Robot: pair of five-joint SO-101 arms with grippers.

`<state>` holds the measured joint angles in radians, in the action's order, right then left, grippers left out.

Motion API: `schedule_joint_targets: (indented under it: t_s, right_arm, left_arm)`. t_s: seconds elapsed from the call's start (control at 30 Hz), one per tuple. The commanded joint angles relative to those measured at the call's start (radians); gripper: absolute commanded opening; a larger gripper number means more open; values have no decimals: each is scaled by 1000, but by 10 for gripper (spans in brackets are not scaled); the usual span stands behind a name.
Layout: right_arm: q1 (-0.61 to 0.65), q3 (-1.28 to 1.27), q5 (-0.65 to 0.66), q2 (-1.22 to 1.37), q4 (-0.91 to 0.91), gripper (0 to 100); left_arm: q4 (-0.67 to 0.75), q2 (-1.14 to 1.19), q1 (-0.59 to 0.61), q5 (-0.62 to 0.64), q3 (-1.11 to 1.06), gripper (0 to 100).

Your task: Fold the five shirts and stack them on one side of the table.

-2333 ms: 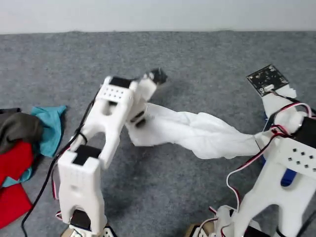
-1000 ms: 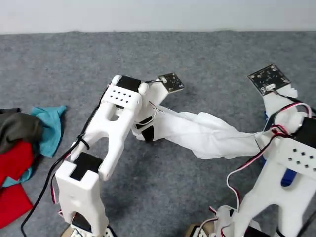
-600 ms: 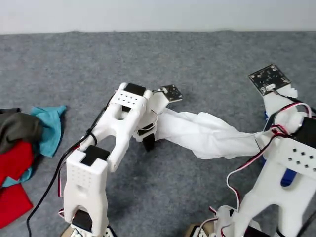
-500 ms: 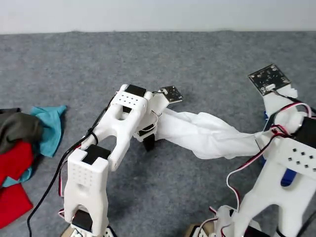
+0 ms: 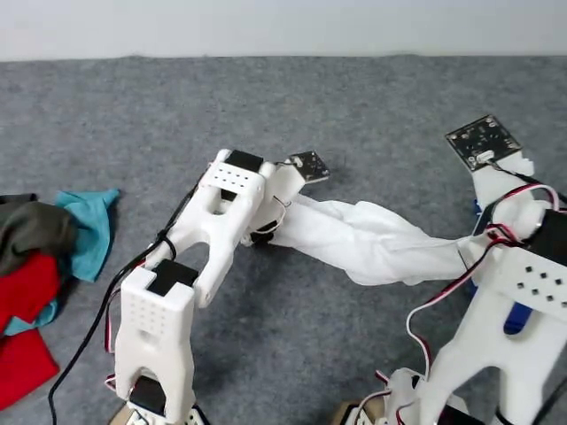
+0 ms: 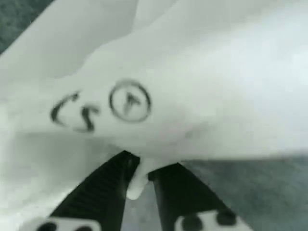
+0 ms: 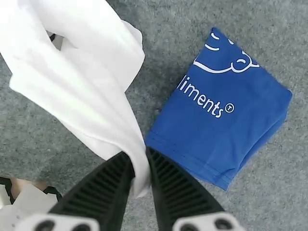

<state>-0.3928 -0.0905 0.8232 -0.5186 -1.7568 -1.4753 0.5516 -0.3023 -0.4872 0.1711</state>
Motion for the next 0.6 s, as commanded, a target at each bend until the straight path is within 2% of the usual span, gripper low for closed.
schedule_joint_targets:
  t_s: [0.0,0.23,0.4,0.57]
  right_arm:
    - [-12,9,-9,-30,-39,10]
    - [-10,100,-8,-28,-36,10]
    - [-8,267,-8,-24,-12,10]
    - [-8,463,-8,-21,33,10]
  left_arm:
    - [-110,-180,11,0,82,15]
    - [-219,-499,143,0,179,15]
    - [-212,-687,256,0,217,15]
    - [-210,-825,305,0,222,15]
